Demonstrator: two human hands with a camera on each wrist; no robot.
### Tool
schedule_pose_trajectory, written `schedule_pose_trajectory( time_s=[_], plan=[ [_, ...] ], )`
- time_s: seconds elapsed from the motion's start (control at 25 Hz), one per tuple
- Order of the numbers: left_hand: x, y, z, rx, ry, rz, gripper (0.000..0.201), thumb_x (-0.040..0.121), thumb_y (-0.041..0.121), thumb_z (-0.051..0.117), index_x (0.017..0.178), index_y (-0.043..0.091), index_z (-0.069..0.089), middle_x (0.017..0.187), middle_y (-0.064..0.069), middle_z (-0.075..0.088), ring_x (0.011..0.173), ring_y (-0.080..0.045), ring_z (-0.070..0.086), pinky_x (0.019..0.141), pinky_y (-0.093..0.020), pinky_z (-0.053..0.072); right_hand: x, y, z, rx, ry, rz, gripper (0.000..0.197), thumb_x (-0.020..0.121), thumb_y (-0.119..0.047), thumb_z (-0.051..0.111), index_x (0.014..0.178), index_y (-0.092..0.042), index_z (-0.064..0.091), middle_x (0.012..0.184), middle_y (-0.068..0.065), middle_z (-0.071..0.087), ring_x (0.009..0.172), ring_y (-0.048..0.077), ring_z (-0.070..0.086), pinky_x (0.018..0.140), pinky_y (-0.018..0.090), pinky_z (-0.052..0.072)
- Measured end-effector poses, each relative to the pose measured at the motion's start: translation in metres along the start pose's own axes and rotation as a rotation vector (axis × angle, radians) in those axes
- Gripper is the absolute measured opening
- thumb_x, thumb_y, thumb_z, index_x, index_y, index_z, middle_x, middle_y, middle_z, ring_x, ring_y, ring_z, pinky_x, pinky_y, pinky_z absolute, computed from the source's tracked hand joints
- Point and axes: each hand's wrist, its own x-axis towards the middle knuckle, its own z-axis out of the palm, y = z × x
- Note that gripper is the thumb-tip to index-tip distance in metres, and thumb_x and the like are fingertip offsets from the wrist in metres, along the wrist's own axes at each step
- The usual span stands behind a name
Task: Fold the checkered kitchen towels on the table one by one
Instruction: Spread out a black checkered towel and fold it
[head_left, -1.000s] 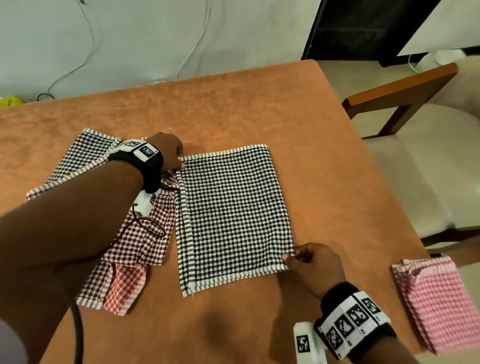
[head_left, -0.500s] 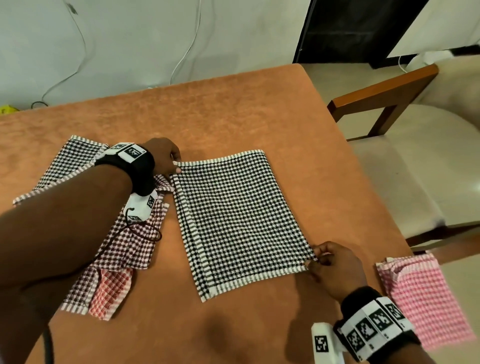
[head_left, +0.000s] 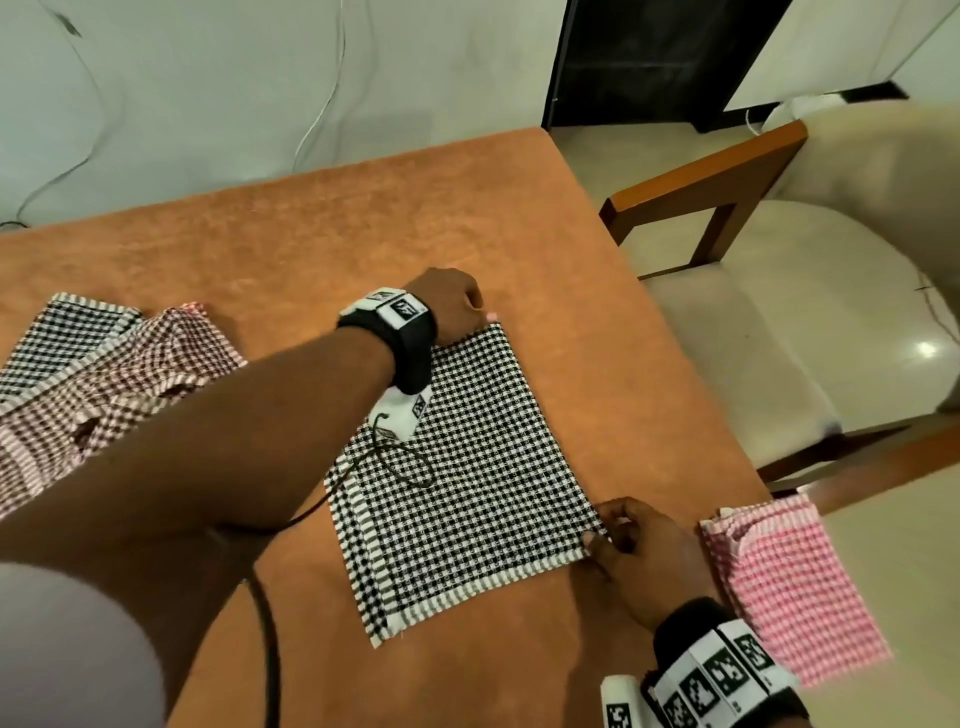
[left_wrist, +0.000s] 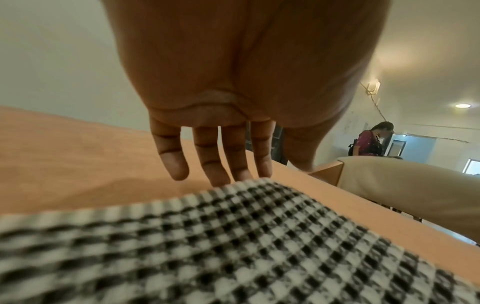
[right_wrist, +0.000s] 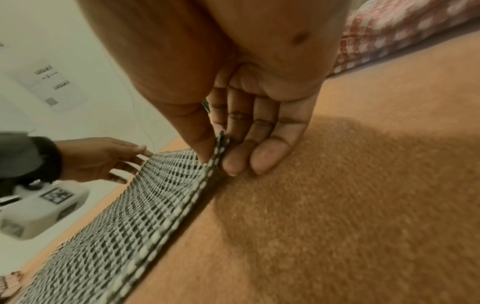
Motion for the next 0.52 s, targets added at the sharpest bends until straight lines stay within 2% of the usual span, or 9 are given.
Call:
schedule_pose_trajectory(
  time_s=[0.04,0.08,0.2,0.28,0.32,0.36,0.44,0.52],
  plan=[
    [0.009,0.008,0.008,0.018,-0.01,-0.001,0.037,0.086,0.049,0.069,0.109,0.019,0.069,0.117,-0.005,0.068,0.108,-0.027,0.062,0.092,-0.033,0.05,-0.001,-0.001,0.001,0.003,0.005,-0.009,0.019,0.083,-0.017,0.075,0.09,-0.032,0.065,0.076,-0.017,0.071,0.067,-0.008,0.063,0.058,0.007,0.046],
    [0.018,0.013,0.014,0.024,-0.001,-0.003,0.033,0.084,0.044,0.073,0.105,0.019,0.07,0.117,-0.005,0.069,0.107,-0.026,0.063,0.089,-0.03,0.05,-0.001,-0.001,0.002,0.019,0.012,-0.015,0.023,0.083,-0.015,0.075,0.089,-0.034,0.063,0.076,-0.018,0.07,0.067,-0.01,0.063,0.056,0.005,0.044],
    [0.028,0.014,0.025,-0.087,0.107,0.011,0.019,0.081,0.029,0.08,0.095,0.021,0.069,0.111,-0.004,0.069,0.102,-0.024,0.064,0.082,-0.025,0.047,-0.004,0.0,0.002,0.019,-0.011,-0.006,0.026,0.084,-0.015,0.073,0.096,-0.034,0.062,0.08,-0.021,0.068,0.071,-0.006,0.064,0.059,0.006,0.046],
    [0.019,0.015,0.025,-0.059,0.174,0.056,0.027,0.082,0.033,0.077,0.104,0.024,0.064,0.111,-0.003,0.066,0.106,-0.026,0.062,0.088,-0.034,0.051,-0.008,-0.005,-0.003,-0.113,-0.014,-0.034,0.024,0.084,-0.02,0.07,0.102,-0.034,0.061,0.079,-0.021,0.065,0.07,-0.003,0.061,0.06,0.012,0.047],
    [0.012,0.014,0.024,0.046,0.191,0.108,0.036,0.084,0.04,0.073,0.114,0.026,0.059,0.117,-0.003,0.063,0.112,-0.028,0.058,0.092,-0.041,0.05,-0.009,-0.01,-0.006,-0.213,0.007,-0.083,0.024,0.084,-0.024,0.068,0.105,-0.032,0.061,0.082,-0.019,0.065,0.073,0.0,0.06,0.063,0.016,0.047],
    [0.005,0.012,0.024,0.175,0.18,0.192,0.047,0.085,0.048,0.068,0.125,0.028,0.053,0.127,-0.004,0.058,0.121,-0.03,0.052,0.097,-0.047,0.048,-0.01,-0.018,-0.009,-0.318,0.036,-0.158,0.027,0.085,-0.027,0.066,0.111,-0.029,0.059,0.091,-0.014,0.065,0.082,0.006,0.06,0.07,0.02,0.048],
    [-0.015,0.003,0.027,0.32,0.115,0.401,0.067,0.087,0.063,0.054,0.142,0.029,0.038,0.15,-0.009,0.04,0.137,-0.034,0.037,0.108,-0.054,0.038,-0.01,-0.039,-0.005,-0.436,0.043,-0.311,0.043,0.087,-0.036,0.059,0.127,-0.027,0.051,0.121,-0.004,0.059,0.112,0.017,0.05,0.092,0.031,0.046],
    [-0.034,-0.008,0.034,0.409,-0.003,0.598,0.077,0.089,0.071,0.031,0.153,0.029,0.022,0.164,-0.011,0.015,0.149,-0.035,0.017,0.116,-0.057,0.021,-0.003,-0.065,0.014,-0.459,-0.033,-0.375,0.062,0.088,-0.049,0.051,0.143,-0.029,0.032,0.149,0.003,0.035,0.138,0.025,0.028,0.111,0.043,0.034]
  ],
)
